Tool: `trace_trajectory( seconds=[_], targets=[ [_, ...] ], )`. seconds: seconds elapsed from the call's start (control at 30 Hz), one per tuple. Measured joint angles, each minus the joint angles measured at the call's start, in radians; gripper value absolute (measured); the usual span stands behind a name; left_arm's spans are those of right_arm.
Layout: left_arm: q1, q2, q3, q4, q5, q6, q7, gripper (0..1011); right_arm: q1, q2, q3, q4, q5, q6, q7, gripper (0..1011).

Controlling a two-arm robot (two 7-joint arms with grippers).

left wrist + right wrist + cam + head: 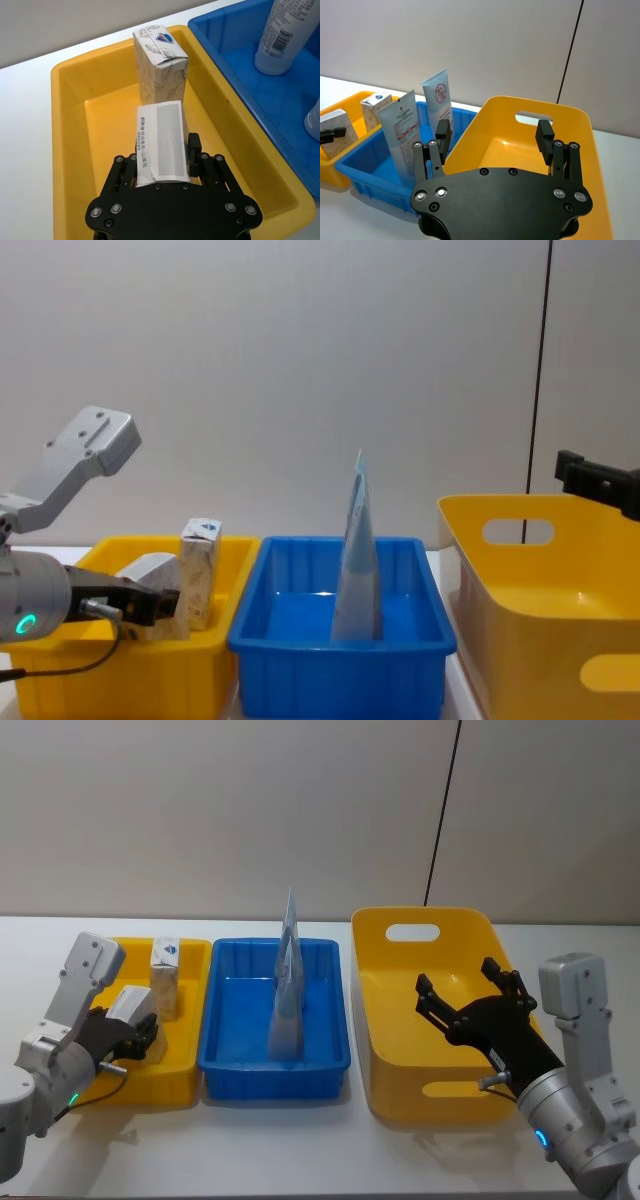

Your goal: Bimanual collaborative sorting of washing and personal care products

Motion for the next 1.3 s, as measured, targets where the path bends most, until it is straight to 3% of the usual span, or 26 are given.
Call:
trace_trajectory(
  seconds=[0.83,1.3],
  targets=[
    [0.002,0.010,0.002,-0.012,0.005,-0.006,-0.021,418,0.000,0.000,0.000,0.000,0.000,0.000,0.000,1002],
    [0.017,0.086,0.012,-0.143,0.031,0.004,-0.089,419,0.000,0.000,0.000,0.000,0.000,0.000,0.000,1002]
  ],
)
